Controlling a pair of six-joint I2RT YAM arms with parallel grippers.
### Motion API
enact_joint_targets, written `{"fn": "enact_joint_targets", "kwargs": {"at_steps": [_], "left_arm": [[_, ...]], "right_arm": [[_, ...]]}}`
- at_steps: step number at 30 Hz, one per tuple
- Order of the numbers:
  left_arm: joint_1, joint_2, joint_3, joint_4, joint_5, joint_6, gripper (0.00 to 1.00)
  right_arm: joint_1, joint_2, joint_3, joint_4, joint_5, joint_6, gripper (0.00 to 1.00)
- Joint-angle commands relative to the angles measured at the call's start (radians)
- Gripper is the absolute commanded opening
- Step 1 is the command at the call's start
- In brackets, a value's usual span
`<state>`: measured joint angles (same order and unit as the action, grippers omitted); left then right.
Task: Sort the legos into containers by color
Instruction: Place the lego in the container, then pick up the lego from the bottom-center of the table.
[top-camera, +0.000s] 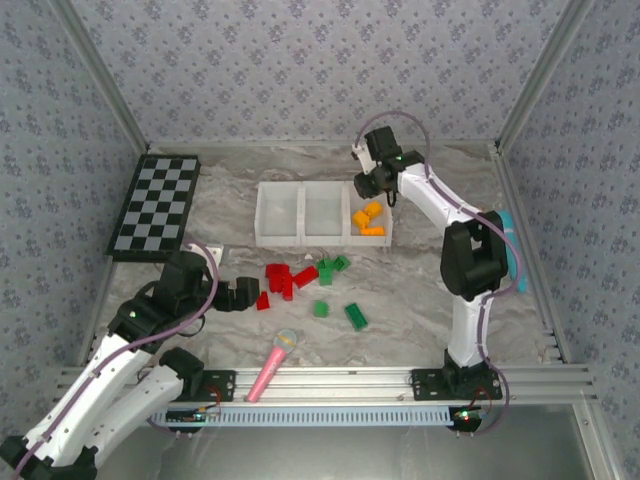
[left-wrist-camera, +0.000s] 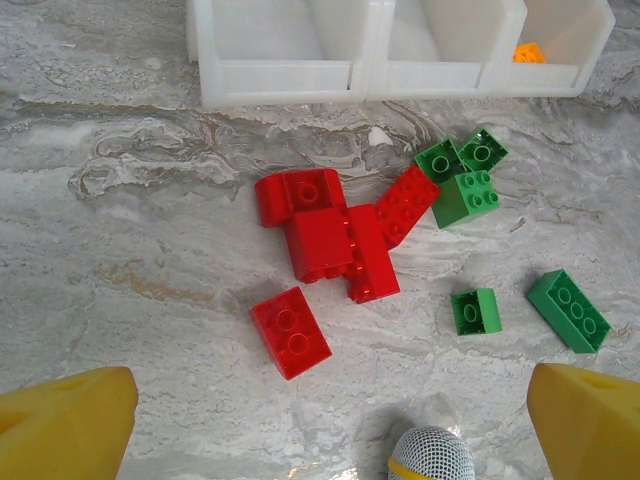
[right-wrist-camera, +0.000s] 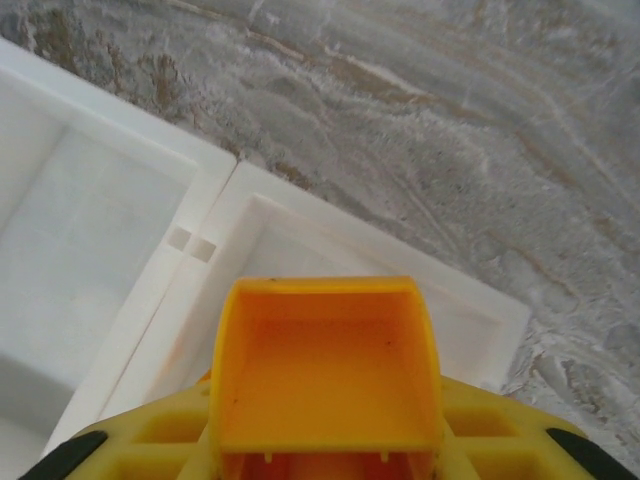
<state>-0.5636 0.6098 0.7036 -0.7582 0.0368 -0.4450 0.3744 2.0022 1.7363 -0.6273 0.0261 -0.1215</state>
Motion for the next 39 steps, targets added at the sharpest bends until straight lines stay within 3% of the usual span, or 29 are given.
{"fn": "enact_joint_targets", "kwargs": {"at_steps": [1,8,11,16,23,31,34,39], "left_arm": [[-0.009,0.004,0.012,0.005,0.004,0.015,1.0],[-0.009,0.013,0.013,0.005,0.006,0.015,1.0],[-0.007,0.014,0.012,0.005,0.006,0.015,1.0],[-0.008,0.016,0.013,0.006,0.006,0.015,1.0],[-0.008,0.025,0.011,0.008,0.008,0.014,1.0],[-0.008,0.036,0.013,0.007,0.017,0.015,1.0],[-0.009,0.034,0.013,0.008,0.018,0.015,1.0],[-0.009,0.046,0.017,0.003,0.021,0.014,1.0]], "right_arm": [[-0.001,0.04,0.05,-0.078,-0.033,0.07,0.39],[-0.009,0.08,0.068,-0.094,-0.032,0.12,0.42],[-0.011,0.08,0.068,-0.094,-0.025,0.128,0.5],[-0.009,0.036,0.051,-0.109,-0.001,0.147,0.54],[-0.004,-0.169,-0.083,-0.125,0.012,0.251,0.61],[0.013,-0.533,-0.419,-0.078,-0.093,0.449,0.74],[0.066,-0.644,-0.512,-0.118,-0.092,0.508,0.81],[0.241,-0.786,-0.678,-0.174,-0.034,0.632,0.91]]}}
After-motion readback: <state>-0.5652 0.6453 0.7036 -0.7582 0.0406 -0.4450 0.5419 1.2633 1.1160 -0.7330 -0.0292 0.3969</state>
